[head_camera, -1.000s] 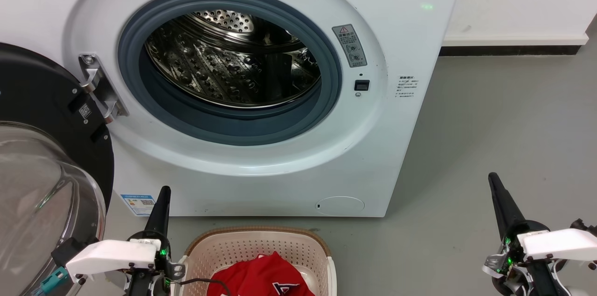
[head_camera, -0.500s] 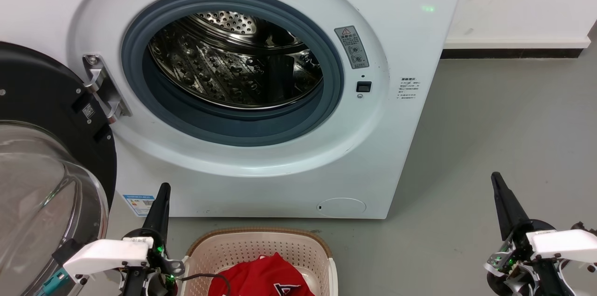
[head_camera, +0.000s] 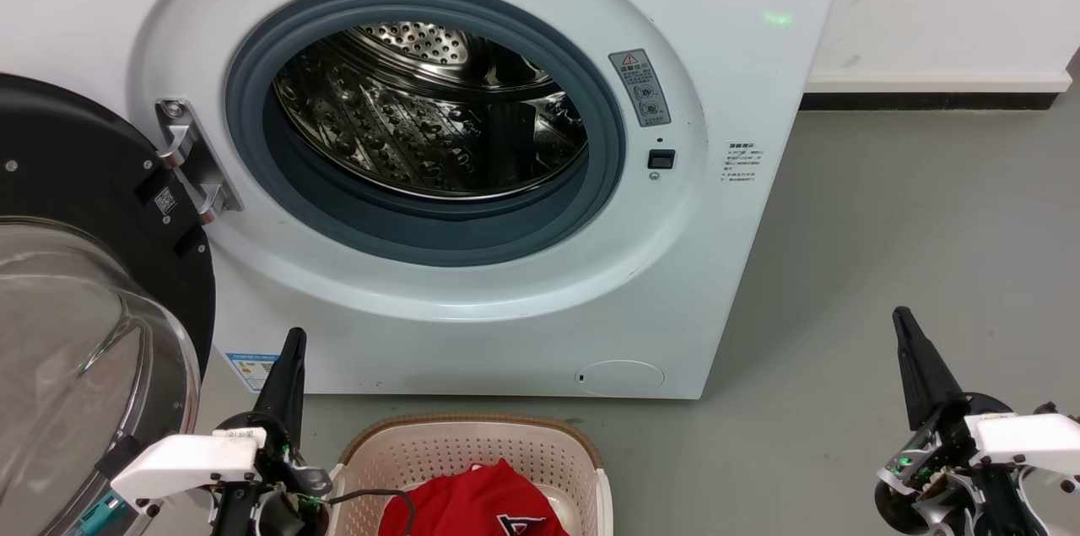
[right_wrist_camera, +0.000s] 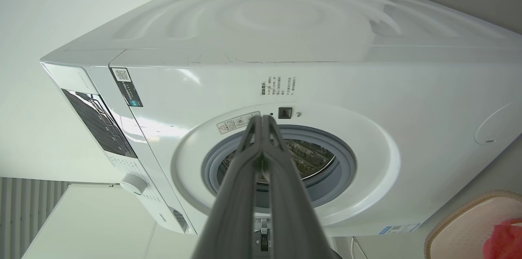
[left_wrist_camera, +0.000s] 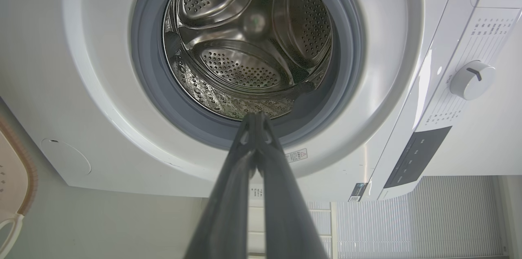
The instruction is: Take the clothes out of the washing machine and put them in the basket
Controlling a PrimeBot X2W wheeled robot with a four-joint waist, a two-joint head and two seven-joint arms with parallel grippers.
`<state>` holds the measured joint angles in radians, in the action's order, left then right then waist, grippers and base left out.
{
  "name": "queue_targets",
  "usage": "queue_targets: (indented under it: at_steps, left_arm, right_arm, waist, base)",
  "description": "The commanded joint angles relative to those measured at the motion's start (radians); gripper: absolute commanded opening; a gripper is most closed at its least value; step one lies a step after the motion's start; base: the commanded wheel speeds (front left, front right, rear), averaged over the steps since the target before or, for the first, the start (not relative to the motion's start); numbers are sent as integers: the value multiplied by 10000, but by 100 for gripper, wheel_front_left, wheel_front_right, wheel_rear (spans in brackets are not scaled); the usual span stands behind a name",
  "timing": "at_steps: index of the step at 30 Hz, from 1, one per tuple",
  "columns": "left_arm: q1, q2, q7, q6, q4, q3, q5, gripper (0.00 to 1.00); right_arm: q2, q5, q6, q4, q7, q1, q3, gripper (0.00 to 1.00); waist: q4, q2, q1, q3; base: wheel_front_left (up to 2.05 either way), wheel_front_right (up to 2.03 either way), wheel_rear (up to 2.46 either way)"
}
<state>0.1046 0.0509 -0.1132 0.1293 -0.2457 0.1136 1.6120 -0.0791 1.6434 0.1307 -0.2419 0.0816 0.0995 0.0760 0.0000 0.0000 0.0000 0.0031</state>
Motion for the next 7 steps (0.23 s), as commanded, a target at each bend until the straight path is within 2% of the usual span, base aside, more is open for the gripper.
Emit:
queue_targets:
  at_steps: [1, 7]
  left_arm:
    - [82, -14, -57, 43, -10, 35, 15, 0]
    - [81, -14, -57, 43, -10, 34, 16, 0]
  right_arm:
    - [31, 2, 0, -27, 57, 107, 22, 0]
    - [47, -29, 0, -28, 58, 110, 42, 0]
  waist:
    - [0, 0, 0, 1]
    - [0, 0, 0, 0]
  base:
    - [0, 0, 0]
    - [0, 0, 0]
